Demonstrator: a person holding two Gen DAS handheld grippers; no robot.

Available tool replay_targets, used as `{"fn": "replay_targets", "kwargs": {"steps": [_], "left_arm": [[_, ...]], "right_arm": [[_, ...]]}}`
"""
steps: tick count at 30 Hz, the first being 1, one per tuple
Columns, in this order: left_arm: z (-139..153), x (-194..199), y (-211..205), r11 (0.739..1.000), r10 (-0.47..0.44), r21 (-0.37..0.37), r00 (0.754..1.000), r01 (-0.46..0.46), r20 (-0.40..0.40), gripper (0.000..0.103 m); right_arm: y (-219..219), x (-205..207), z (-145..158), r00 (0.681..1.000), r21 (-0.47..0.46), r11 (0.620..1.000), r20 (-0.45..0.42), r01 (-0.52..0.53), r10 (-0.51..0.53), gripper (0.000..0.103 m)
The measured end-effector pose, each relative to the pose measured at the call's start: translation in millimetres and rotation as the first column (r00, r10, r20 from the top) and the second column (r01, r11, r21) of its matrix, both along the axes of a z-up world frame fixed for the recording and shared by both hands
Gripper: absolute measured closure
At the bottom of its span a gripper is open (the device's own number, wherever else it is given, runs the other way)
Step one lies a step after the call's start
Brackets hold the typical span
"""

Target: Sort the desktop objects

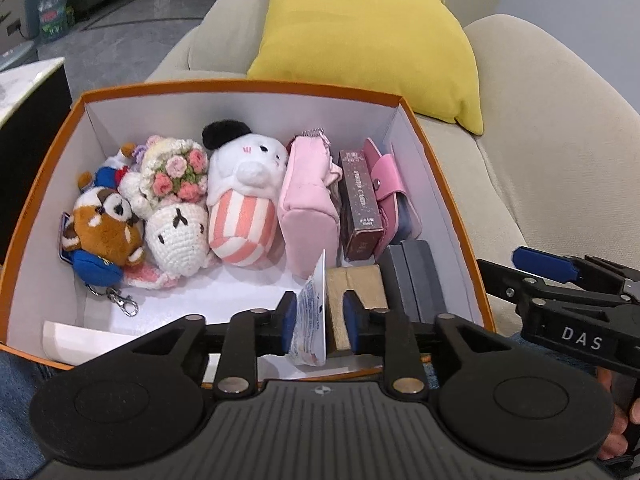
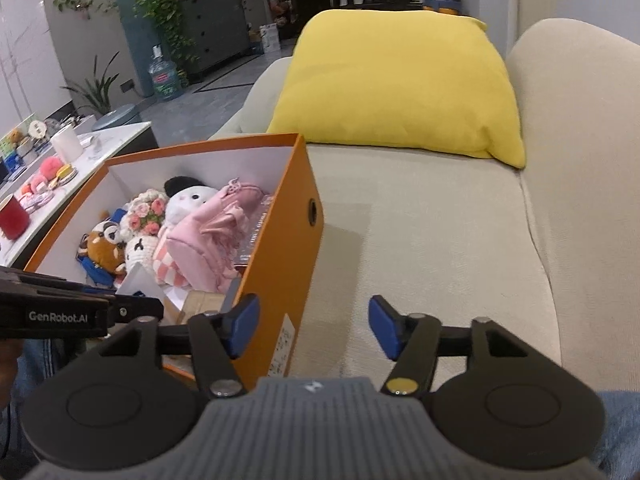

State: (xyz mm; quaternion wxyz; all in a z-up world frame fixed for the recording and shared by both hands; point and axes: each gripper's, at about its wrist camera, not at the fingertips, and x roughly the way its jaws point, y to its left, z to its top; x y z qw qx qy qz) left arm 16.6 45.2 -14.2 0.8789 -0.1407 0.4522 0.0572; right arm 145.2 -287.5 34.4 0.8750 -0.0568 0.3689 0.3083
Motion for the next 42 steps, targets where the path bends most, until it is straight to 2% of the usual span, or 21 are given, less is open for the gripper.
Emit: {"fn": "replay_targets", "kwargs": {"steps": [2,3,4,8,12,15,18,21,27,30,35,38,42], "left_arm": [[2,-1,0,1.000,-0.002,0.007,1.000,0.002,0.018,0.062],[4,-2,0,1.000,-0.002,0.007,1.000,0.001,0.025,0.053],[8,-3,0,1.000,0.001,0.006,0.999,-0.001,0.039,0.048],[27,-15,2,0.999,0.022,0.036,0.993,-0.027,0.118,0.048],[52,-32,3,0.998,0.022,0.060,0.975,-0.036,0.223,0.044],[67,-46,1,0.990,0.017,0.130,0.954,-0.059,0.301,0.039],[76,-62,-3,0.964,0.014,0.241,0.927,-0.112,0.376,0.036],[76,-75,-7,0.933,0.011,0.322,0.909,-0.159,0.416,0.023],[60,-81,-5,0.911,0.031,0.375,0.933,-0.174,0.358,0.022],[48,-81,1,0.908,0.066,0.378,0.951,-0.183,0.302,0.022],[29,-85,9,0.922,0.113,0.343,0.971,-0.181,0.209,0.022],[21,-86,9,0.922,0.130,0.342,0.976,-0.183,0.174,0.022],[14,-85,12,0.921,0.154,0.334,0.974,-0.202,0.164,0.019]], "right_arm": [[-4,-1,2,1.000,0.015,1.000,0.005,0.010,-0.010,0.034],[-5,-1,4,1.000,0.022,1.000,0.012,0.015,-0.016,0.033],[-7,-2,6,0.999,0.027,0.999,0.023,0.022,-0.022,0.033],[-14,-11,20,0.995,0.043,0.998,0.090,0.049,-0.053,0.026],[-14,-26,37,0.989,0.072,0.997,0.144,0.034,-0.044,0.017],[-11,-40,48,0.985,0.110,0.994,0.170,-0.001,-0.018,0.012],[-6,-52,57,0.983,0.148,0.988,0.181,-0.038,0.011,0.006],[1,-64,62,0.981,0.177,0.982,0.191,-0.068,0.034,0.003],[24,-85,56,0.973,0.138,0.980,0.203,-0.143,0.114,0.001],[33,-87,45,0.981,0.101,0.989,0.175,-0.105,0.086,0.001],[41,-81,24,0.996,0.031,0.999,0.083,-0.029,0.026,0.001],[43,-76,15,0.999,0.023,1.000,0.043,-0.002,0.002,0.001],[48,-77,10,0.999,-0.006,1.000,0.054,-0.003,0.003,0.001]]}}
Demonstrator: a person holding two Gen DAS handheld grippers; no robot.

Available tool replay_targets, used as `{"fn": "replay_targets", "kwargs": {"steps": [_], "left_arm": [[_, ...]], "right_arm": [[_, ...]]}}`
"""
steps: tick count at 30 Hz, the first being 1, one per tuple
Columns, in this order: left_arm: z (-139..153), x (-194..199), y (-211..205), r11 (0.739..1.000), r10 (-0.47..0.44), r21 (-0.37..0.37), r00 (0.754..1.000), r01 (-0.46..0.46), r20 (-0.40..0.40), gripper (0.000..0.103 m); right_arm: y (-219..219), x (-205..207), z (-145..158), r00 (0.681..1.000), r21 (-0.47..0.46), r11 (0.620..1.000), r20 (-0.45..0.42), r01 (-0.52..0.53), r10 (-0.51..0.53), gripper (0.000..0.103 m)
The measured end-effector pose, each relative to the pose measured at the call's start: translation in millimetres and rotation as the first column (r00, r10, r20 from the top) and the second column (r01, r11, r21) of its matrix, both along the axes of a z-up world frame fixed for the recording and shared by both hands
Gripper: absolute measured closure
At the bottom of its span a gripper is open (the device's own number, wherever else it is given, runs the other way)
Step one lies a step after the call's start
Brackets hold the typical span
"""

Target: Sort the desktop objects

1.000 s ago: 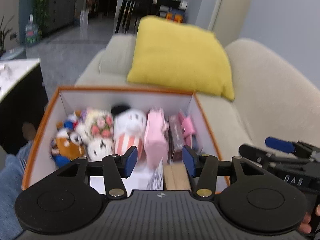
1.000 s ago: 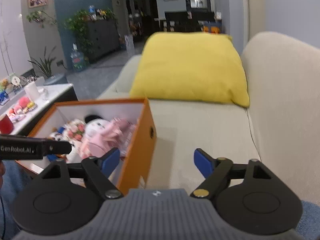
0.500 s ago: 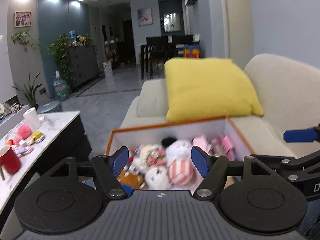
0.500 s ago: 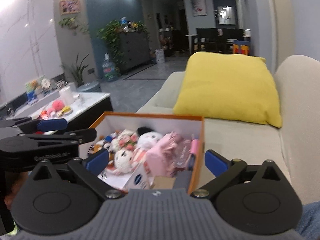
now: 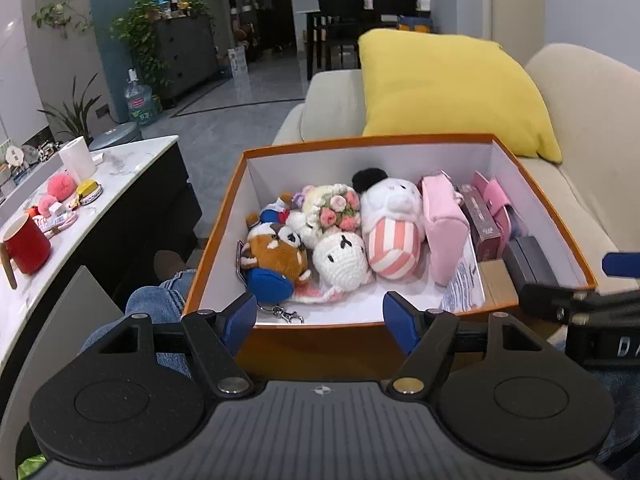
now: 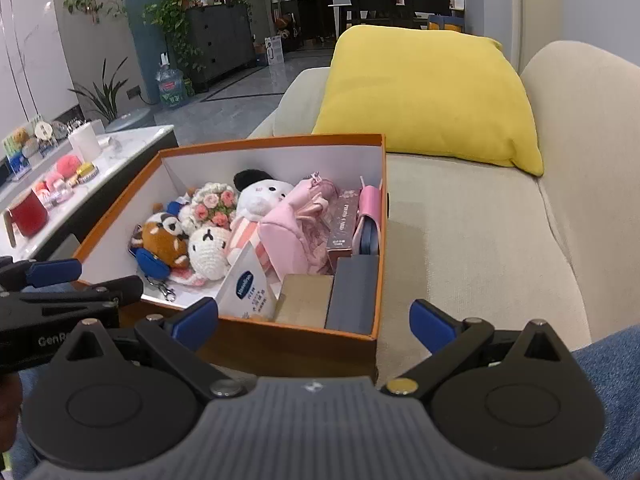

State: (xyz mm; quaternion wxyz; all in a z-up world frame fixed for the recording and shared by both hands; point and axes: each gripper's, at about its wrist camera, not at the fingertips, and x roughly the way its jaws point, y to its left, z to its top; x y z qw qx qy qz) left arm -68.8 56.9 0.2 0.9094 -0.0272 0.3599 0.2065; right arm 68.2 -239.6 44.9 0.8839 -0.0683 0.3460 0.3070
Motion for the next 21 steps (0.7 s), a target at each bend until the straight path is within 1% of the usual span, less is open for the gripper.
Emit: {"fn": "replay_targets", "kwargs": {"steps": [3,10,14,21], "left_arm": [[-2,1,1,1.000,0.012,0.009,1.000,-0.012,-0.003,0.019],[-4,0,1,1.000,0.009,0.011,1.000,-0.009,0.003,0.019],[-4,1,1,1.000,0.012,0.007,1.000,-0.012,0.002,0.019],[-4,3,0,1.000,0.017,0.006,1.000,-0.017,-0.002,0.019]], "right_arm": [[4,-1,-4,1.000,-0.022,1.000,0.002,-0.011,0.011,0.001],[14,-2,-19,0.997,-0.052,0.997,-0.056,-0.051,0.048,0.001],[16,-3,-22,0.997,-0.073,0.996,-0.054,-0.052,0.049,0.001],[16,-3,-22,0.997,-0.074,0.996,-0.058,-0.054,0.050,0.001]]}}
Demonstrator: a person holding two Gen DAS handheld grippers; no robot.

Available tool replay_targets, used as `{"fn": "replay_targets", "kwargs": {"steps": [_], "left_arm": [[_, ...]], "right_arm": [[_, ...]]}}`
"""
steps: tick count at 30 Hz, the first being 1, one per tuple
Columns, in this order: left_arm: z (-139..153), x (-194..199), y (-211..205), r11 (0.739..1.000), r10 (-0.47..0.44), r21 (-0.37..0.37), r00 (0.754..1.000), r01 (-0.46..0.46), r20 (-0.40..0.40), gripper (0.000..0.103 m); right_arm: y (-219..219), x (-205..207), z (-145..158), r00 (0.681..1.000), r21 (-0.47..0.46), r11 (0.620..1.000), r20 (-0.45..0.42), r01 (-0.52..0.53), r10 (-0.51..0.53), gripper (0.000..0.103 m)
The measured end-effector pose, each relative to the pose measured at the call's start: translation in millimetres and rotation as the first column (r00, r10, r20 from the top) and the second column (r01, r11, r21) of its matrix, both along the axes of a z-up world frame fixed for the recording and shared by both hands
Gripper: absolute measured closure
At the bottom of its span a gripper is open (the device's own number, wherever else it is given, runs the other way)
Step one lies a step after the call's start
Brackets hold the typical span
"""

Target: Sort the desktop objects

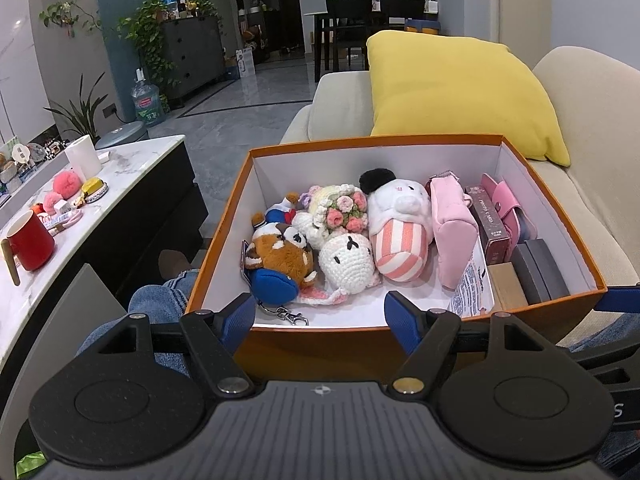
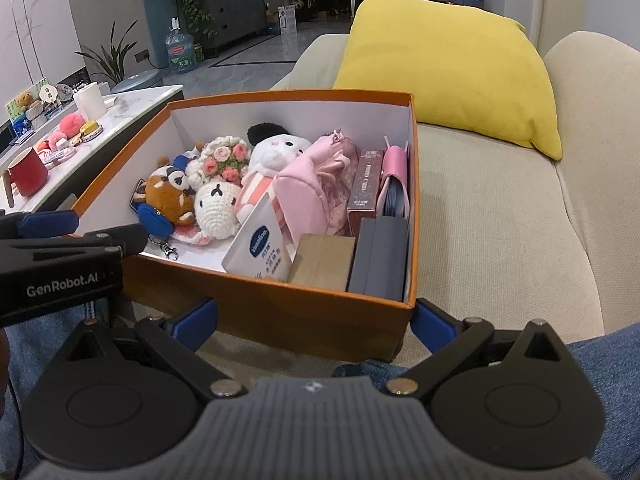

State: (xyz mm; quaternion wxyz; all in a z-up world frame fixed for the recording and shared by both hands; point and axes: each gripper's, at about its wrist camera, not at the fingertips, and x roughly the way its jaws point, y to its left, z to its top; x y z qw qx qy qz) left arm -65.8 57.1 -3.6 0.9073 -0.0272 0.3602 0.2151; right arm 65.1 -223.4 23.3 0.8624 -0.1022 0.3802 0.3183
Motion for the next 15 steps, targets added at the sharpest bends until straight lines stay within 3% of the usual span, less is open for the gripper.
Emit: {"fn": "replay_targets", "kwargs": {"steps": [15], "left_arm": [[2.1,2.9,-0.8,1.000,0.014,-0.013,1.000,-0.014,-0.018,0.019]], "right_arm": [[0.1,0.4,1.6,1.000,0.014,1.000,-0.010,0.012,-0.012,0.001]]}}
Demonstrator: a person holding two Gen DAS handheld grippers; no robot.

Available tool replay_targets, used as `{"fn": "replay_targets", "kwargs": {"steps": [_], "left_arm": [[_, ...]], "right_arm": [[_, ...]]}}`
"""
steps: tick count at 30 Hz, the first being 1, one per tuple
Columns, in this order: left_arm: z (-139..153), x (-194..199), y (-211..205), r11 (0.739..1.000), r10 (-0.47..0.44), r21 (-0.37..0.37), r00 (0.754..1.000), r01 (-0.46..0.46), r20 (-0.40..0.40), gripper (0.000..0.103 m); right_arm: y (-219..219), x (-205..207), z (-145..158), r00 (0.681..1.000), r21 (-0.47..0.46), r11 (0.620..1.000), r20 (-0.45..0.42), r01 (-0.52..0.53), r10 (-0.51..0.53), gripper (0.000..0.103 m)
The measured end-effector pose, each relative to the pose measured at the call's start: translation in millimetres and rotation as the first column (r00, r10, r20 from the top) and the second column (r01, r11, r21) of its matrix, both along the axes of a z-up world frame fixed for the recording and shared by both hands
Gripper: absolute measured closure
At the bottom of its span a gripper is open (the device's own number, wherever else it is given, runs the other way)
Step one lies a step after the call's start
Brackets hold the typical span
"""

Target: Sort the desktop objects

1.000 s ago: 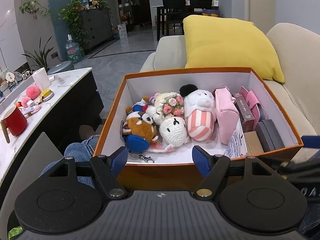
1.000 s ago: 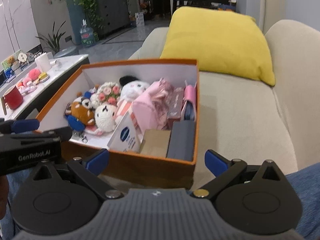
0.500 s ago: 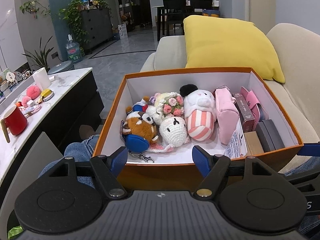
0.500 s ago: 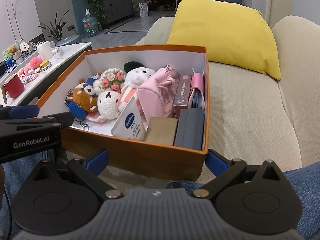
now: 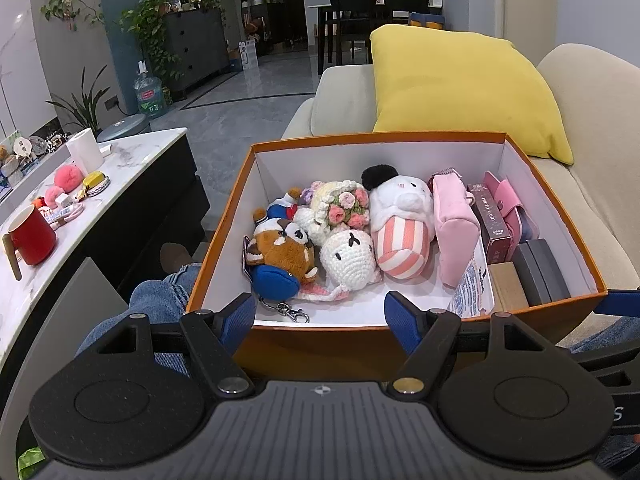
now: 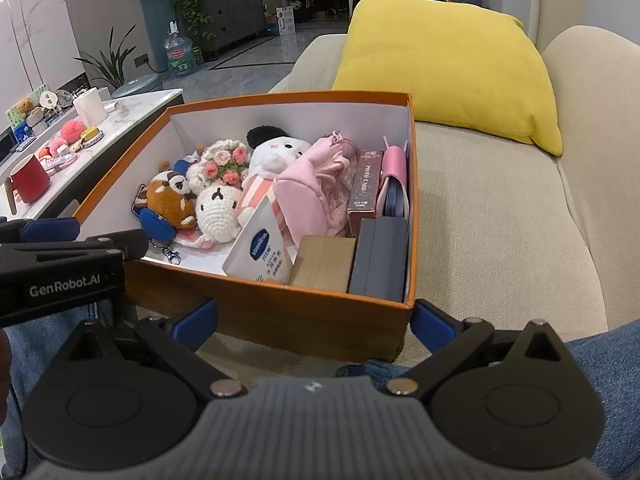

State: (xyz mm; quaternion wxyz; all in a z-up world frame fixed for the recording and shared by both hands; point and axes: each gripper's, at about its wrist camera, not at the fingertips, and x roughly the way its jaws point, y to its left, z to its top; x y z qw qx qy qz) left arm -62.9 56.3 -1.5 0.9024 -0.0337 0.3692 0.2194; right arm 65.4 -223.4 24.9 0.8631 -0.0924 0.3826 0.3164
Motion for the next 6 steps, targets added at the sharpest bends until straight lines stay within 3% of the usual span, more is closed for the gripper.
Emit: {"fn": "replay_targets", "kwargs": {"steps": [6], "left_arm": [[-1.1,-0.5,0.1,1.000,0.002,-0.006,1.000,-0.002,0.001,0.019]], "right_arm": [[1.0,-0.3,0.2,1.000,-0.004,1.000,-0.001,0.002,-0.002,0.001]]}}
